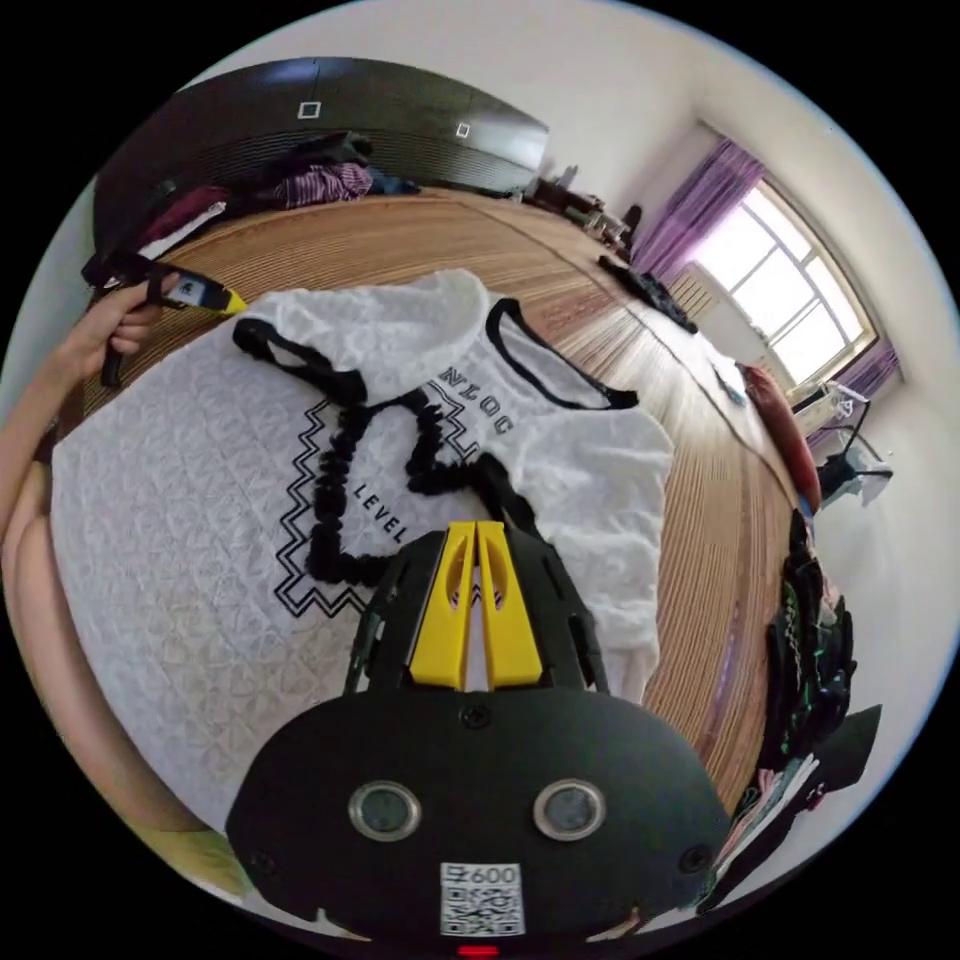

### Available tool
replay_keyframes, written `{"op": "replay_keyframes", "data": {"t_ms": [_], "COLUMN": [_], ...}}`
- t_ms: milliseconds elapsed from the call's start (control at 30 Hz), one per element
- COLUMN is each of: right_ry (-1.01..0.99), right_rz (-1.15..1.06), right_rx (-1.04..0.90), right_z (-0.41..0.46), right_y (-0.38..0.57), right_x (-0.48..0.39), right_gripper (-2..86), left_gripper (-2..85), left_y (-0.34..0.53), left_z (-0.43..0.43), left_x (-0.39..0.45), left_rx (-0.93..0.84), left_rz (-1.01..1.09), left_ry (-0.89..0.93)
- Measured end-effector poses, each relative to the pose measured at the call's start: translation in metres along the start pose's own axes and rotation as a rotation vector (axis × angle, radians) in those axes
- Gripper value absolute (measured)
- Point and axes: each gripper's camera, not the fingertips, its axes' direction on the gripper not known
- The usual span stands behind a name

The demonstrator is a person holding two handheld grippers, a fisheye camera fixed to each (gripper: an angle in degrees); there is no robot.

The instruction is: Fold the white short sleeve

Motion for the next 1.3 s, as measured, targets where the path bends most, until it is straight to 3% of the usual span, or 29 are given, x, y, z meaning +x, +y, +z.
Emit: {"op": "replay_keyframes", "data": {"t_ms": [67,200,367,533,667,767,967,1067,1300], "right_ry": [0.055,-0.016,0.004,-0.215,-0.193,-0.202,-0.357,-0.271,-0.239], "right_rz": [0.011,0.016,0.236,0.621,0.922,1.023,1.068,1.006,1.009], "right_rx": [0.115,0.063,-0.012,0.093,0.318,0.306,0.347,0.325,0.272], "right_z": [-0.069,-0.154,-0.261,-0.346,-0.412,-0.428,-0.457,-0.484,-0.511], "right_y": [0.022,0.069,0.186,0.283,0.335,0.34,0.332,0.323,0.313], "right_x": [-0.005,0.004,0.046,0.112,0.141,0.163,0.199,0.196,0.188], "right_gripper": [-0.8,-0.8,-0.5,2.7,6.3,8.7,8.6,7.9,7.6], "left_gripper": [0.1,0.2,1.4,7.2,12.8,14.1,11.4,10.5,9.2], "left_y": [0.015,0.055,0.158,0.253,0.31,0.327,0.354,0.369,0.392], "left_z": [-0.012,-0.068,-0.167,-0.179,-0.196,-0.191,-0.168,-0.172,-0.163], "left_x": [0.011,0.031,0.012,0.009,0.037,0.046,0.042,0.048,0.02], "left_rx": [0.001,0.138,0.385,0.287,0.22,0.16,0.12,0.159,0.247], "left_rz": [0.029,0.141,0.203,0.002,-0.054,-0.06,-0.093,-0.086,-0.124], "left_ry": [-0.019,0.009,0.274,0.29,0.128,0.087,-0.029,-0.128,-0.068]}}
